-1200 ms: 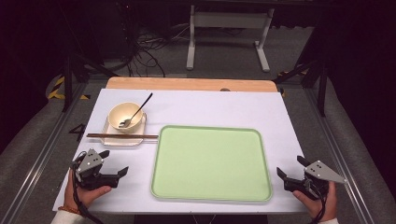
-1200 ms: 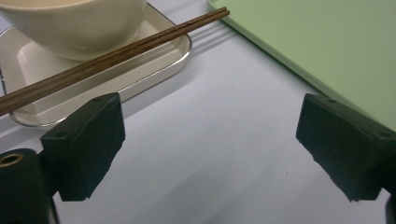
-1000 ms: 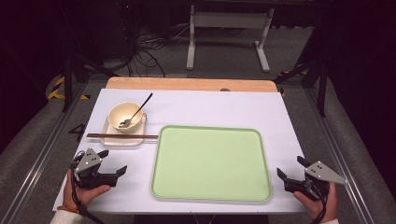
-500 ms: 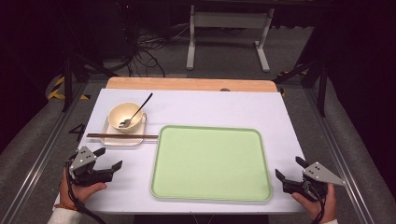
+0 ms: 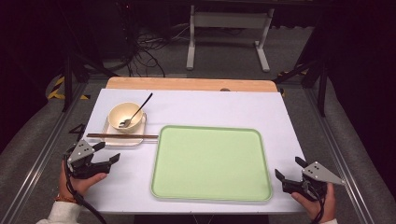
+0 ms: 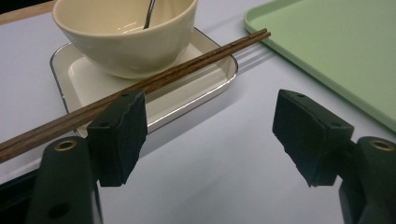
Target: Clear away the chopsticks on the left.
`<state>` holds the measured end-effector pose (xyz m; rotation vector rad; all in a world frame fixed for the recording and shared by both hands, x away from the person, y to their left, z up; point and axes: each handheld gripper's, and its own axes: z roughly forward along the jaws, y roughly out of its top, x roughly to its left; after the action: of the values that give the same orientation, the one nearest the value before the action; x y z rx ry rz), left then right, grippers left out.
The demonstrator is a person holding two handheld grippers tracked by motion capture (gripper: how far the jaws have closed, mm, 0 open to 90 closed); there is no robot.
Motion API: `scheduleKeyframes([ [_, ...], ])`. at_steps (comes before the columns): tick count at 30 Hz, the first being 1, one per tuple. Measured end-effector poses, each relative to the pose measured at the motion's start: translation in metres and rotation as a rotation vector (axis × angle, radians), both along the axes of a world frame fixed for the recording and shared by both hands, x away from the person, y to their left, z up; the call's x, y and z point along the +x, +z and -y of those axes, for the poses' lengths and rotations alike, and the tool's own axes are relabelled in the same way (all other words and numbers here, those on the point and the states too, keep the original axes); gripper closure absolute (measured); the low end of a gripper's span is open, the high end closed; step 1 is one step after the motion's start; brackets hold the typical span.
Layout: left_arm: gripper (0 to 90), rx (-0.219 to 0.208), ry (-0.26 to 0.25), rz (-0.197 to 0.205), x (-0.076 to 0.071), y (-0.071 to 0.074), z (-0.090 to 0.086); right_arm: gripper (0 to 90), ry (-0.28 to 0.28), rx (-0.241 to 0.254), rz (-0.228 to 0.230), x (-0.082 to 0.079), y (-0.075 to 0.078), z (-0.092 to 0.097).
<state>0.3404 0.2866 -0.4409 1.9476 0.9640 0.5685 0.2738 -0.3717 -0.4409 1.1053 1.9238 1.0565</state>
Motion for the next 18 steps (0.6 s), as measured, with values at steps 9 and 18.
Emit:
scheduleKeyframes([
  [9,31.9,-0.007,-0.004,-0.002,0.013,0.006,-0.006,12.8,0.006,-0.005,-0.010,0.001,-0.002,-0.001],
  [18,36.8,0.006,-0.016,-0.017,0.026,0.006,-0.005,12.8,0.006,-0.009,-0.018,0.002,-0.003,-0.001],
])
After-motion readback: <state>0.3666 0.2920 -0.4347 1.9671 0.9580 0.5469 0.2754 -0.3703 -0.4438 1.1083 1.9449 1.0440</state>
